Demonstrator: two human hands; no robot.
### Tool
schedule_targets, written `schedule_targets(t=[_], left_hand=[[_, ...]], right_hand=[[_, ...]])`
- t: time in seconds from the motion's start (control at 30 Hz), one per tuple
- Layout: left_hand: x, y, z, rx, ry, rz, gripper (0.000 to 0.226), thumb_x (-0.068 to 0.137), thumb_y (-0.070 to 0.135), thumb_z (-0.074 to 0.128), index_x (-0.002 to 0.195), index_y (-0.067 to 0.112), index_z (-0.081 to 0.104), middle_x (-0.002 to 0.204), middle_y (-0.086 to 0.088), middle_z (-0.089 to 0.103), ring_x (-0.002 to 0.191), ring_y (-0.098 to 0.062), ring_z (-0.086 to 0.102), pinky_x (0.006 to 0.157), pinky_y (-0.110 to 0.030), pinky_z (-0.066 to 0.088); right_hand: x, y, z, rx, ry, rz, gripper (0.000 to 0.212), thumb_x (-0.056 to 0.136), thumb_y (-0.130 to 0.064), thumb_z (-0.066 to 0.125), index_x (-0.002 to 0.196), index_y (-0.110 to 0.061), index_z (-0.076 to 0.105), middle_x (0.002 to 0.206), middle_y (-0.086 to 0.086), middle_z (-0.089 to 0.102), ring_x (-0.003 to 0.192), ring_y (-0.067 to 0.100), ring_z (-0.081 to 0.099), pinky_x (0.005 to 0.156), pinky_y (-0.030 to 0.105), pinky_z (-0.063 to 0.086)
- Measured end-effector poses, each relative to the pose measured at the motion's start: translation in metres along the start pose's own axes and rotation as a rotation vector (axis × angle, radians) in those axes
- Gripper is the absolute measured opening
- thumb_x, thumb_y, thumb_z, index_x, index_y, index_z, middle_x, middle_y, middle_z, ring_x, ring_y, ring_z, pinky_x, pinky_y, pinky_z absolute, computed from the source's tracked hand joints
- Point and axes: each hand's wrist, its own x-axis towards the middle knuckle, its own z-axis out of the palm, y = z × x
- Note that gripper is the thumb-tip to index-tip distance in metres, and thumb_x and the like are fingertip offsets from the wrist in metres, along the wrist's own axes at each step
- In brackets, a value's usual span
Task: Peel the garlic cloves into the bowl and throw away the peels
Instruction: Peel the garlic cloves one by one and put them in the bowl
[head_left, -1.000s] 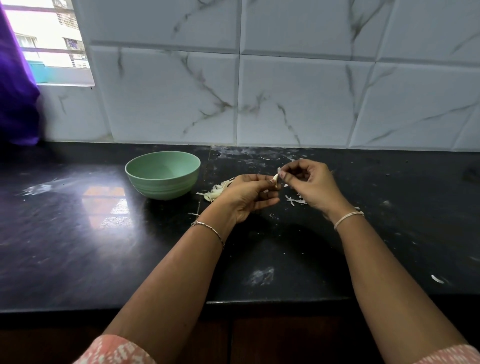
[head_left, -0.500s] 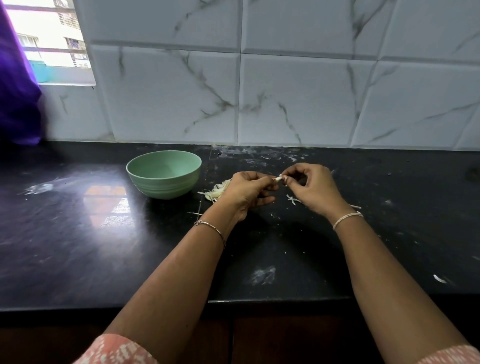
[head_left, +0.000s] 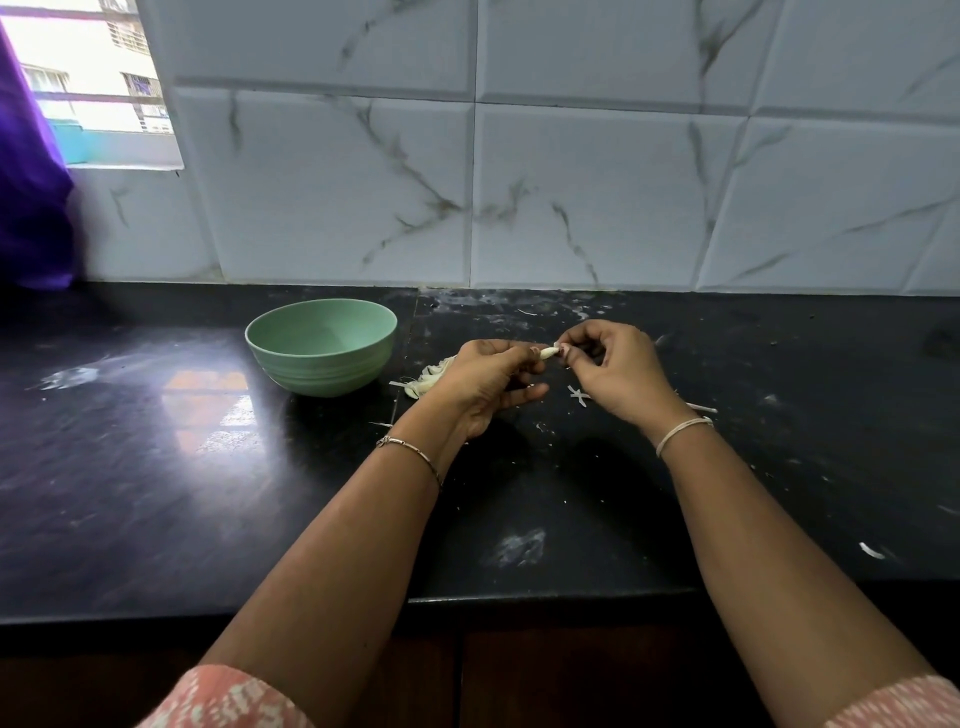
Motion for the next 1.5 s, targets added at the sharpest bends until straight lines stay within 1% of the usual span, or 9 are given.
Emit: schedule_targets(t=[0.13, 0.4, 0.53, 0.7, 0.83, 0.97, 1.17, 1.3, 1.5], left_hand=[[0.002, 0.000, -0.001, -0.002, 0.042, 0.027, 0.009, 0.094, 0.005, 0.060, 0.088, 0.002, 0.067, 0.074, -0.006, 0.062, 0.061, -0.007, 0.055, 0.058, -0.022, 0.059], [0.006, -0.004, -0.003, -0.002, 0.135, 0.112, 0.009, 0.090, 0.007, 0.067, 0.081, 0.003, 0.066, 0.073, -0.007, 0.067, 0.057, -0.006, 0.062, 0.062, -0.024, 0.060], [0.004, -0.004, -0.001, 0.020, 0.137, 0.137, 0.009, 0.088, 0.006, 0.069, 0.080, 0.003, 0.066, 0.073, -0.007, 0.068, 0.061, -0.008, 0.063, 0.062, -0.024, 0.059], [0.002, -0.006, -0.001, 0.118, 0.143, 0.172, 0.013, 0.078, 0.006, 0.078, 0.083, 0.002, 0.067, 0.079, -0.010, 0.067, 0.064, -0.012, 0.063, 0.062, -0.025, 0.059], [0.003, -0.007, -0.001, 0.192, 0.190, 0.193, 0.012, 0.077, 0.006, 0.080, 0.082, 0.002, 0.069, 0.082, -0.013, 0.069, 0.065, -0.017, 0.063, 0.063, -0.029, 0.060], [0.006, -0.010, -0.002, 0.288, 0.220, 0.224, 0.016, 0.074, 0.010, 0.083, 0.082, 0.001, 0.072, 0.079, -0.013, 0.071, 0.062, -0.015, 0.065, 0.060, -0.027, 0.057], [0.006, -0.010, -0.002, 0.264, 0.128, 0.233, 0.016, 0.079, 0.009, 0.079, 0.088, -0.001, 0.071, 0.073, -0.008, 0.068, 0.059, -0.010, 0.062, 0.059, -0.023, 0.056], [0.008, -0.011, -0.005, 0.261, 0.088, 0.229, 0.007, 0.083, 0.006, 0.074, 0.089, 0.003, 0.071, 0.079, -0.006, 0.069, 0.073, -0.012, 0.066, 0.066, -0.027, 0.058], [0.008, -0.007, -0.005, 0.223, 0.186, 0.248, 0.007, 0.080, 0.009, 0.078, 0.081, 0.005, 0.072, 0.078, -0.014, 0.069, 0.065, -0.016, 0.064, 0.063, -0.028, 0.056]], right_hand=[[-0.001, -0.003, 0.000, 0.111, -0.014, 0.011, 0.010, 0.088, -0.013, 0.069, 0.089, -0.023, 0.071, 0.082, -0.010, 0.072, 0.083, 0.008, 0.068, 0.084, 0.035, 0.057], [-0.002, -0.002, 0.002, 0.004, -0.023, -0.034, 0.008, 0.085, -0.026, 0.073, 0.089, -0.032, 0.072, 0.083, -0.014, 0.071, 0.082, 0.008, 0.067, 0.080, 0.039, 0.057], [-0.002, -0.002, 0.003, -0.023, 0.014, -0.050, 0.006, 0.085, -0.025, 0.073, 0.090, -0.028, 0.074, 0.081, -0.013, 0.071, 0.078, 0.005, 0.066, 0.075, 0.035, 0.057], [-0.005, -0.002, 0.002, -0.171, 0.026, -0.088, 0.010, 0.089, -0.028, 0.067, 0.096, -0.029, 0.074, 0.075, -0.013, 0.067, 0.067, 0.004, 0.059, 0.060, 0.025, 0.045], [-0.007, -0.008, 0.001, -0.328, 0.033, -0.143, 0.013, 0.088, -0.028, 0.064, 0.097, -0.028, 0.075, 0.080, -0.008, 0.070, 0.074, 0.010, 0.061, 0.063, 0.023, 0.041], [-0.008, -0.010, 0.002, -0.373, 0.059, -0.173, 0.010, 0.084, -0.027, 0.066, 0.088, -0.025, 0.074, 0.074, -0.008, 0.069, 0.069, 0.012, 0.060, 0.060, 0.023, 0.039], [-0.004, -0.005, 0.001, -0.214, 0.074, -0.104, 0.007, 0.080, -0.026, 0.069, 0.082, -0.022, 0.075, 0.069, -0.007, 0.069, 0.063, 0.011, 0.062, 0.062, 0.029, 0.052], [-0.002, -0.001, 0.003, -0.127, 0.085, -0.064, 0.007, 0.080, -0.020, 0.070, 0.082, -0.020, 0.076, 0.070, -0.005, 0.071, 0.065, 0.014, 0.066, 0.066, 0.035, 0.056], [0.000, -0.002, 0.004, 0.078, 0.066, -0.001, 0.007, 0.085, -0.017, 0.072, 0.089, -0.020, 0.076, 0.079, -0.005, 0.074, 0.075, 0.010, 0.069, 0.074, 0.036, 0.059]])
